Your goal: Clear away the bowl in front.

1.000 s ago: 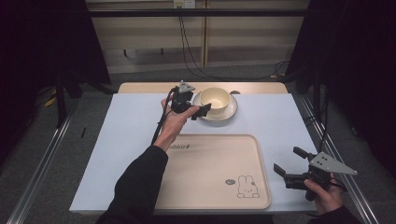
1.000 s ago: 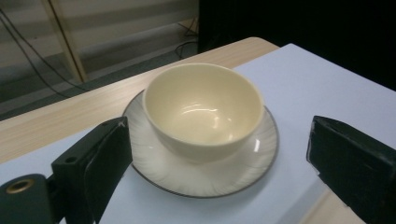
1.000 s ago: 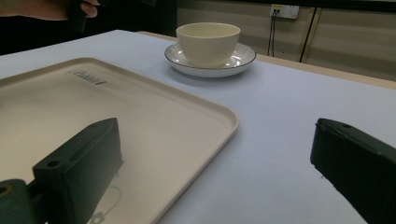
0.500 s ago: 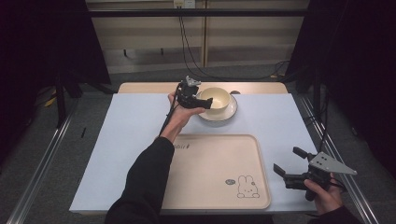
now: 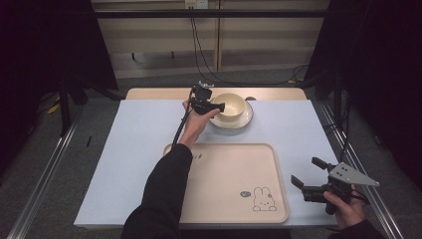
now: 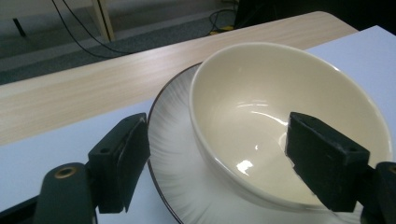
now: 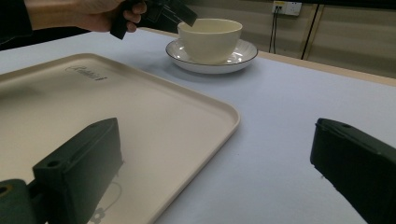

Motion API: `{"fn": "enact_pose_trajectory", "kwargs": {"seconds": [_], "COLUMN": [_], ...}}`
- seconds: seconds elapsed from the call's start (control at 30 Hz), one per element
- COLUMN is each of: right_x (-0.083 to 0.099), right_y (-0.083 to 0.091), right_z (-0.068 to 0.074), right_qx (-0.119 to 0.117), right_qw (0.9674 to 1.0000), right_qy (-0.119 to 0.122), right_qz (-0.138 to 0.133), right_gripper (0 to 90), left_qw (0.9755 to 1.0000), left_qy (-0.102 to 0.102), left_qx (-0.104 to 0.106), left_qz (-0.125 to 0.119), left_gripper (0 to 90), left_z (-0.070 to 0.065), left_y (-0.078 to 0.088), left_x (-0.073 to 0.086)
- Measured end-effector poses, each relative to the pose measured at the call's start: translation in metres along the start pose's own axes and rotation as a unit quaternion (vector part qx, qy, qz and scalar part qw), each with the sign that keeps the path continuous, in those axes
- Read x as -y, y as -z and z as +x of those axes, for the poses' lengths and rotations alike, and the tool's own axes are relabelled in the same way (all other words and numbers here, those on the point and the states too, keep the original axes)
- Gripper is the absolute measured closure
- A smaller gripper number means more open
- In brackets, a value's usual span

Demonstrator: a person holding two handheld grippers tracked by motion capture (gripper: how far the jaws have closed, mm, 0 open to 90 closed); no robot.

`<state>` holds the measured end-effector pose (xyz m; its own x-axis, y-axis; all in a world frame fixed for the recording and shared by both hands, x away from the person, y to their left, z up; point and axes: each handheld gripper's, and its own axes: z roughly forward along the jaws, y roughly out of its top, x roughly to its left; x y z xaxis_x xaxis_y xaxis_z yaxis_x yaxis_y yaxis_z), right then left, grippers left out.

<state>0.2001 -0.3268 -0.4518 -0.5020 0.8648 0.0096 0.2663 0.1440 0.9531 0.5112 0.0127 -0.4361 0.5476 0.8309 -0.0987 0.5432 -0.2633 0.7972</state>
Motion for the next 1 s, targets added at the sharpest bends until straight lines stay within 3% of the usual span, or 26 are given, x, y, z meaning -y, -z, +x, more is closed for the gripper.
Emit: {"fn": "enact_pose_trajectory", "kwargs": {"seconds": [0.1,0.17,0.2,0.33,0.4,0.43,0.47,0.5,0.57,0.7,0.73,0.83,0.87,0.9,1.0], "right_x": [0.000,0.000,0.000,0.000,0.000,0.000,0.000,0.000,0.000,0.000,0.000,0.000,0.000,0.000,0.000], "right_y": [0.000,0.000,0.000,0.001,0.000,0.000,0.000,0.001,0.001,0.000,0.000,0.001,0.001,0.001,0.001], "right_z": [0.000,0.000,0.000,0.001,0.000,0.000,0.000,0.000,0.000,0.000,0.000,0.000,0.000,0.000,0.000], "right_qx": [0.002,0.003,0.004,0.004,0.003,0.004,0.003,0.002,0.002,0.002,0.002,0.002,0.001,0.002,0.003], "right_qw": [1.0000,1.0000,1.0000,1.0000,1.0000,1.0000,1.0000,1.0000,1.0000,1.0000,1.0000,1.0000,1.0000,1.0000,1.0000], "right_qy": [-0.002,-0.003,-0.001,-0.003,-0.003,-0.001,-0.001,-0.003,-0.003,-0.002,-0.002,-0.003,-0.003,-0.004,-0.003], "right_qz": [-0.002,-0.002,-0.002,-0.003,-0.003,-0.003,-0.002,-0.002,-0.002,-0.003,-0.002,-0.003,-0.002,-0.002,-0.004], "right_gripper": [1.7,1.7,1.7,1.7,1.7,1.7,1.7,1.7,1.7,1.7,1.7,1.7,1.7,1.7,1.7], "left_qw": [1.0000,0.9999,0.9997,0.9989,0.9989,0.9985,0.9979,0.9978,0.9975,0.9970,0.9967,0.9963,0.9963,0.9956,0.9956], "left_qy": [0.007,-0.005,0.006,0.003,0.006,0.012,0.000,0.005,0.016,0.021,0.020,0.026,0.025,0.030,0.036], "left_qx": [0.001,-0.002,0.004,-0.004,-0.007,0.002,-0.003,-0.009,0.005,0.003,-0.009,0.001,-0.016,-0.005,-0.008], "left_qz": [0.005,0.015,0.022,0.047,0.045,0.054,0.064,0.065,0.069,0.074,0.078,0.082,0.080,0.088,0.086], "left_gripper": [22.3,24.7,25.5,28.0,28.1,27.8,26.2,26.7,29.1,38.0,38.2,44.3,45.9,48.3,52.5], "left_z": [0.000,0.000,0.001,0.002,0.001,-0.001,-0.002,-0.003,-0.003,-0.006,-0.007,-0.008,-0.011,-0.010,-0.010], "left_y": [-0.004,-0.007,-0.010,-0.016,-0.018,-0.021,-0.022,-0.023,-0.025,-0.027,-0.026,-0.027,-0.028,-0.028,-0.030], "left_x": [0.001,0.001,0.001,0.002,0.002,0.003,0.003,0.003,0.003,0.002,0.002,0.002,0.001,0.001,0.001]}}
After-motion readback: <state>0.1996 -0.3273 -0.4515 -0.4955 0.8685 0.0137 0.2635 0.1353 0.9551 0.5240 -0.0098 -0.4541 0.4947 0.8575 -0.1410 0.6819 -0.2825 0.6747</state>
